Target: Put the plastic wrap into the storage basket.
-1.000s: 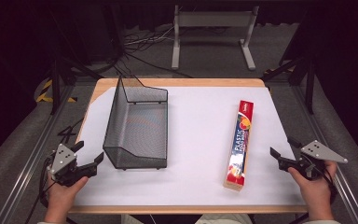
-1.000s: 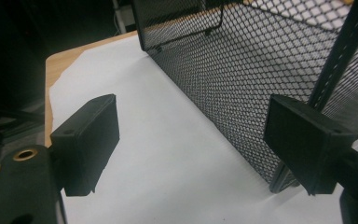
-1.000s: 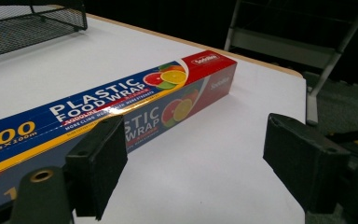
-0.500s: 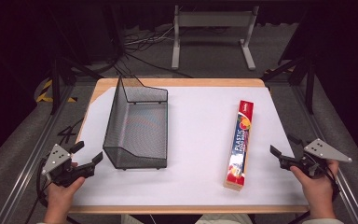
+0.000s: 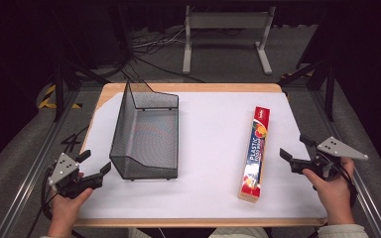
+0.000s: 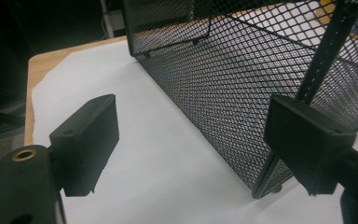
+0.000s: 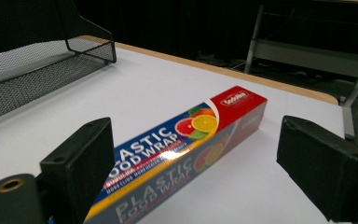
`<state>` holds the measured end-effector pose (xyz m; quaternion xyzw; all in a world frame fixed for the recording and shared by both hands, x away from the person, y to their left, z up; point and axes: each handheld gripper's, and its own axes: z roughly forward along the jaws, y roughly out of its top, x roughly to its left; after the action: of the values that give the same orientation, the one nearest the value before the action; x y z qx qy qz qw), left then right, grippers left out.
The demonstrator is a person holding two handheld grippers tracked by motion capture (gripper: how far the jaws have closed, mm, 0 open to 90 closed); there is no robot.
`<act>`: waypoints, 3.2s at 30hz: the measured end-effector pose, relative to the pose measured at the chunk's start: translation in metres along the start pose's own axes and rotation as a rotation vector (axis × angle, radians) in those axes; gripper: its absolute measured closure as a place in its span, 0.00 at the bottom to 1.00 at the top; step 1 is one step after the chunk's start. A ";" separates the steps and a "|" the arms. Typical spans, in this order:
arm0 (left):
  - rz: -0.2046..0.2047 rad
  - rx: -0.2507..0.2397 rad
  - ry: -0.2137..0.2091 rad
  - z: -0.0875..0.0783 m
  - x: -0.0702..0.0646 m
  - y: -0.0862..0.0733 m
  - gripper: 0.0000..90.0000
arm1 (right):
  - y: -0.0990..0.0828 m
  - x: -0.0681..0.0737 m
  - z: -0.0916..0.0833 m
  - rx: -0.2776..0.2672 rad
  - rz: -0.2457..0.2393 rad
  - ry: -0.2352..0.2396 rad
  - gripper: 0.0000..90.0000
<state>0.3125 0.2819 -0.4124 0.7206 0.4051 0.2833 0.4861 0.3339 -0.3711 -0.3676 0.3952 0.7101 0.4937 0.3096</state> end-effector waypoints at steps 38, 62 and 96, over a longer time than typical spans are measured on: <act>-0.030 -0.031 -0.007 -0.003 0.002 -0.006 0.21 | 0.042 0.043 0.089 0.147 0.067 -0.080 0.04; 0.013 -0.046 -0.008 -0.002 -0.005 0.001 0.21 | 0.008 0.053 0.120 0.493 0.206 -0.233 0.11; 0.026 -0.041 0.018 -0.002 -0.004 -0.002 0.21 | 0.001 0.050 0.142 0.795 0.477 -0.267 0.21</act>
<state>0.3076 0.2796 -0.4134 0.7132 0.3943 0.3042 0.4933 0.4266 -0.2625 -0.4143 0.6948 0.6874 0.1861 0.1011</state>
